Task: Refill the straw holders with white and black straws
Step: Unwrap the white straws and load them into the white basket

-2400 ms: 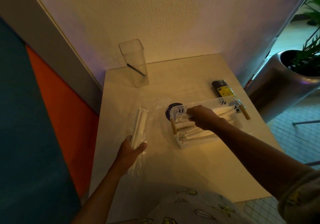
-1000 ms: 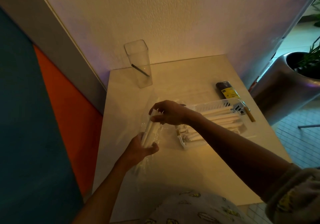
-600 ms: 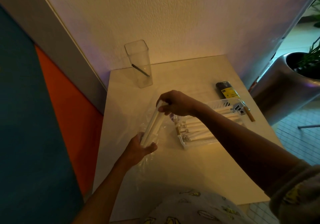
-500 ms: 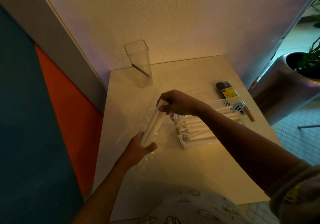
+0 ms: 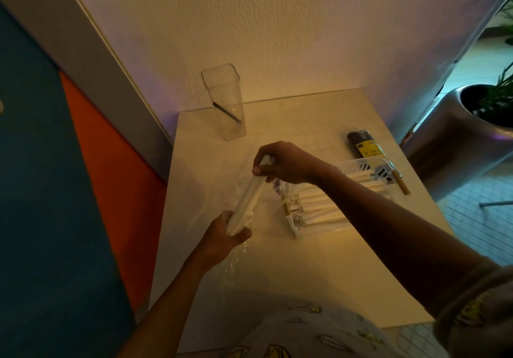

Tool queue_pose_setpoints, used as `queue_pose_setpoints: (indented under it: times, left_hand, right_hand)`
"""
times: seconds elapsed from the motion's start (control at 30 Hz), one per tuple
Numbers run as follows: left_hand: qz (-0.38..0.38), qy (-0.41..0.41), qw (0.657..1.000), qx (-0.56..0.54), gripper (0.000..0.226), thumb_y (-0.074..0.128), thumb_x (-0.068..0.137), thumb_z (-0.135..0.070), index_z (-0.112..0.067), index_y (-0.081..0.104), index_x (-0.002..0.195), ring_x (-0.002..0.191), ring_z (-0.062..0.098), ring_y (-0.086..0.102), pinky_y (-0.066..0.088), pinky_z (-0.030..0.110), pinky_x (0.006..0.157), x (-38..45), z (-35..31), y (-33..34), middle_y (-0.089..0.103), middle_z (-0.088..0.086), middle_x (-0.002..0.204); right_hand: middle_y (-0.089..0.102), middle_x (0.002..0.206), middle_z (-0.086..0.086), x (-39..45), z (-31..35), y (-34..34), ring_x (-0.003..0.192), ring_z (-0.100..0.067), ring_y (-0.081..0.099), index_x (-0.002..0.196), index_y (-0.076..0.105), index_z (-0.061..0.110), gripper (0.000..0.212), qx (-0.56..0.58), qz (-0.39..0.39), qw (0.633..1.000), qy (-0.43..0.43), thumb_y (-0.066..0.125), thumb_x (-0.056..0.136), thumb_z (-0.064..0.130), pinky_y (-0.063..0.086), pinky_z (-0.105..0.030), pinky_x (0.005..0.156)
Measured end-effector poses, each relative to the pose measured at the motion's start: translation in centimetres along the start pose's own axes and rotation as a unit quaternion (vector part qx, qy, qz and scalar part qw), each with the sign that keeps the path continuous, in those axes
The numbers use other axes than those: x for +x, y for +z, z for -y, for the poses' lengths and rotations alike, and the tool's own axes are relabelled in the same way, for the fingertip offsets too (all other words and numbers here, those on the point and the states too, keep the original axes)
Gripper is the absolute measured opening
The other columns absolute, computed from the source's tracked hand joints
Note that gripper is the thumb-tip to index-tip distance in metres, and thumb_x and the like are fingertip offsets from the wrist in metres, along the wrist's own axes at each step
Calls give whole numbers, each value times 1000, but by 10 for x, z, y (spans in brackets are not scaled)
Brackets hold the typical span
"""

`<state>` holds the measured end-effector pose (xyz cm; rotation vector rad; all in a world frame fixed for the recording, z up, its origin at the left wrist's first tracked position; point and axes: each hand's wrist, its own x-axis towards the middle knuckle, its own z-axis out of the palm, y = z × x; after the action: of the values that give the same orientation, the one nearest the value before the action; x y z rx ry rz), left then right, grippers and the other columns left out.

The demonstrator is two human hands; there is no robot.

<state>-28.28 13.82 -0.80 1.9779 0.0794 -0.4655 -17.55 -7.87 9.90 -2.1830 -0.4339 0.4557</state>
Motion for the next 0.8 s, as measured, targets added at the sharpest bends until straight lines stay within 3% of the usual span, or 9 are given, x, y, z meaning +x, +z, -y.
queue_pose_setpoints:
  times: [0.27,0.37,0.43,0.53,0.63,0.73,0.8]
  left_hand:
    - [-16,3,1000,-10,51,75,81,-36,-19,51,122,92,16,65,55,21,70,2,0,1,63,4,104]
    - [-23,17,1000,-10,45,73,84,-30,-19,49,121,91,16,62,52,16,63,2,-9,5,60,2,102]
    - [-29,21,999,-24,44,73,84,-27,-20,49,120,92,18,62,52,17,64,3,-12,8,59,4,102]
    - [-29,23,999,-32,42,73,84,-27,-22,48,118,95,20,61,54,21,69,4,-15,10,59,6,104]
    - [-26,27,999,-28,43,73,84,-28,-21,48,119,94,21,62,54,23,71,7,-20,12,59,7,103]
    - [-22,33,999,-21,47,74,83,-31,-19,48,120,93,20,63,56,24,73,11,-23,13,60,7,103]
    - [-24,28,999,-17,48,74,82,-33,-19,49,120,92,20,63,57,27,74,13,-22,12,60,6,101]
  right_hand:
    - [67,98,-5,-1,2,-16,78,-19,71,104,65,10,23,30,-82,996,-3,68,90,28,62,-32,70]
    - [64,100,-6,-1,-2,-2,80,-21,70,112,62,9,30,114,-168,979,27,70,89,26,62,-33,67]
    - [64,102,-11,1,-3,6,85,-24,70,120,57,7,41,230,-199,949,78,73,87,25,62,-35,69]
    - [66,107,-18,5,-1,14,95,-29,69,121,55,2,42,368,-185,902,130,72,89,24,61,-38,79]
    - [70,107,-15,4,3,22,102,-32,68,113,62,5,28,438,-116,879,151,68,92,23,56,-45,89]
    - [73,99,-12,3,7,31,95,-29,72,108,64,5,24,426,-85,889,146,66,93,23,58,-44,85]
    - [71,92,-13,4,10,30,88,-27,73,111,63,-1,30,427,-111,887,135,64,95,24,58,-45,84]
